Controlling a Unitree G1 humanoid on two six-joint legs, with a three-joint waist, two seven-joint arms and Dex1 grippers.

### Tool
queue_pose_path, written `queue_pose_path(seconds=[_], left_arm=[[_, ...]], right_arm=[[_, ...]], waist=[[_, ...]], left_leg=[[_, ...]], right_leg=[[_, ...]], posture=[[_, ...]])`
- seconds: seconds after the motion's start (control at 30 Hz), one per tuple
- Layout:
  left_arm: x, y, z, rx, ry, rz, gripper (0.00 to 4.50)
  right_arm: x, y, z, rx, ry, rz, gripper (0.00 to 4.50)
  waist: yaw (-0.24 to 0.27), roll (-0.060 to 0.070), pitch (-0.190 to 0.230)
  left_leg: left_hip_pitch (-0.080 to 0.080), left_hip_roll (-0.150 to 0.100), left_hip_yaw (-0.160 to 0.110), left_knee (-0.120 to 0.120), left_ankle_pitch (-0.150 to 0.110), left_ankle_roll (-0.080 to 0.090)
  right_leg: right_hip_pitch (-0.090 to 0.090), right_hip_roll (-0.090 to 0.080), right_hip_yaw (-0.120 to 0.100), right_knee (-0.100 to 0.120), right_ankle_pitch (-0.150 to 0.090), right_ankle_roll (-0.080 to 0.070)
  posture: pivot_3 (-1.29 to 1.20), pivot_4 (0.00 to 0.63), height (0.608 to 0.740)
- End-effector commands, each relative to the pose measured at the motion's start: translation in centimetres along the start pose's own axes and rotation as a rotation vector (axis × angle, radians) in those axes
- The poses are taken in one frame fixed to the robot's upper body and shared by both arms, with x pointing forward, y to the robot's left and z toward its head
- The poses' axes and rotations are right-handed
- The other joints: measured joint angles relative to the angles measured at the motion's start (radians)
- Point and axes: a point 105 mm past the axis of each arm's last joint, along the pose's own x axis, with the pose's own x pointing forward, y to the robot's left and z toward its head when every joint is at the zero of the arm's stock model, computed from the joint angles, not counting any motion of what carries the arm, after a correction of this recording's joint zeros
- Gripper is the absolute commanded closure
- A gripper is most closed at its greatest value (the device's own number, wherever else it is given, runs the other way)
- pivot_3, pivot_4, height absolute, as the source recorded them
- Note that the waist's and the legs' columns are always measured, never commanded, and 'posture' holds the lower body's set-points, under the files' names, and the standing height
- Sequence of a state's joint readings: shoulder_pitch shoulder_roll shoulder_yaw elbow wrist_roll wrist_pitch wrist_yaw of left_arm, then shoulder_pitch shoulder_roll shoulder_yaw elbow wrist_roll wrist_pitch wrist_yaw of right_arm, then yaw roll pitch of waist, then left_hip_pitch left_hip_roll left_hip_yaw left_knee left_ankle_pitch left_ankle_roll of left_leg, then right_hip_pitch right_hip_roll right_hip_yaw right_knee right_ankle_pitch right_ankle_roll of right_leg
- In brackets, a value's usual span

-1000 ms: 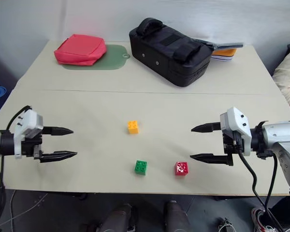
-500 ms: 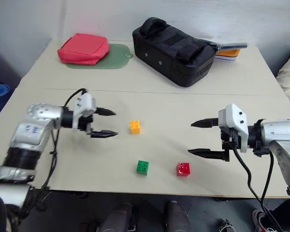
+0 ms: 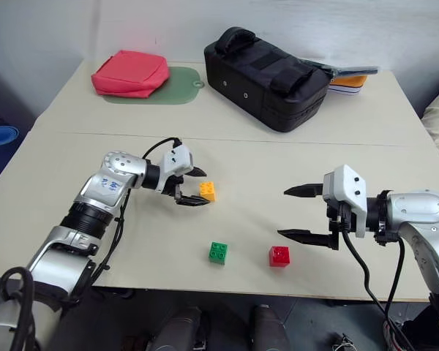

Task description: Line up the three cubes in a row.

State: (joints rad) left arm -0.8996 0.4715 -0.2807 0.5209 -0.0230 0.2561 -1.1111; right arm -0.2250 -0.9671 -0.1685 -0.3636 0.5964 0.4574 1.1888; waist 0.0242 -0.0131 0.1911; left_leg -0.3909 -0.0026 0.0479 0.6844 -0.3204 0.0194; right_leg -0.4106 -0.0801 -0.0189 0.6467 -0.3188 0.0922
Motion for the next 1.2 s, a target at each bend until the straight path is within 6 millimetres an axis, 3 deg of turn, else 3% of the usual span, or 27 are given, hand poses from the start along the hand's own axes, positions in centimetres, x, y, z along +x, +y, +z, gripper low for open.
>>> queue_pose_path(seconds=[0.03,0.1,0.2,0.47,0.63,0.77,0.93,1.2], left_arm=[[0.6,0.0,1.0,0.030,-0.023,-0.006,0.03],[0.9,-0.3,1.2,0.024,-0.037,-0.028,0.03],[1.0,-0.9,0.7,0.031,-0.027,-0.065,0.62],[0.2,-1.3,0.5,0.046,0.002,-0.098,2.99],[-2.0,-1.7,0.2,0.059,-0.004,-0.112,2.98],[-4.7,-5.7,1.4,0.151,-0.075,-0.296,2.98],[-7.0,-8.6,-0.8,0.191,0.030,-0.334,2.98],[-7.7,-8.9,-2.6,0.178,0.072,-0.271,2.98]], right_arm=[[-0.1,0.3,1.1,-0.041,-0.035,-0.001,0.00],[-0.1,0.2,1.2,-0.043,-0.035,-0.001,0.00],[-0.1,0.1,1.3,-0.046,-0.036,-0.003,0.00],[0.0,-0.1,1.3,-0.053,-0.036,-0.002,0.00],[0.2,0.0,1.3,-0.055,-0.037,0.008,0.00],[0.3,0.2,1.3,-0.051,-0.037,0.024,0.00],[0.4,1.5,0.9,-0.049,-0.014,0.099,0.00],[0.4,2.4,0.7,-0.056,0.009,0.172,0.00]], waist=[[0.000,0.000,0.000],[0.000,0.000,0.000],[-0.003,0.000,0.000],[-0.001,0.000,0.000],[-0.005,0.000,0.000],[-0.011,0.000,0.000],[-0.018,0.000,0.000],[-0.021,0.000,0.000]], left_leg=[[0.000,0.000,0.000,0.000,0.000,0.000],[0.000,0.000,0.000,0.000,0.000,0.000],[0.000,0.000,0.000,0.000,0.000,0.000],[0.000,0.000,0.000,0.000,0.000,0.000],[0.000,0.001,0.000,0.000,0.000,0.000],[0.000,0.001,0.000,-0.001,0.000,0.000],[0.001,0.001,-0.002,-0.001,0.000,-0.001],[0.001,0.001,-0.002,-0.001,0.000,0.000]], right_leg=[[0.000,0.000,0.000,0.000,0.000,0.000],[0.000,0.000,0.000,0.000,0.000,0.000],[0.000,0.000,0.000,0.000,0.000,0.000],[0.000,0.000,0.000,0.000,0.000,0.000],[0.000,0.000,0.000,0.000,0.000,0.000],[0.000,0.000,0.001,0.000,0.000,0.000],[0.001,-0.001,0.001,-0.002,0.000,0.000],[0.002,-0.002,0.000,-0.003,0.000,0.000]], posture=[[0.00,0.150,0.740],[0.00,0.150,0.740],[0.00,0.150,0.740],[0.00,0.150,0.740],[0.00,0.150,0.740],[0.00,0.150,0.740],[0.00,0.150,0.740],[0.00,0.150,0.740]])
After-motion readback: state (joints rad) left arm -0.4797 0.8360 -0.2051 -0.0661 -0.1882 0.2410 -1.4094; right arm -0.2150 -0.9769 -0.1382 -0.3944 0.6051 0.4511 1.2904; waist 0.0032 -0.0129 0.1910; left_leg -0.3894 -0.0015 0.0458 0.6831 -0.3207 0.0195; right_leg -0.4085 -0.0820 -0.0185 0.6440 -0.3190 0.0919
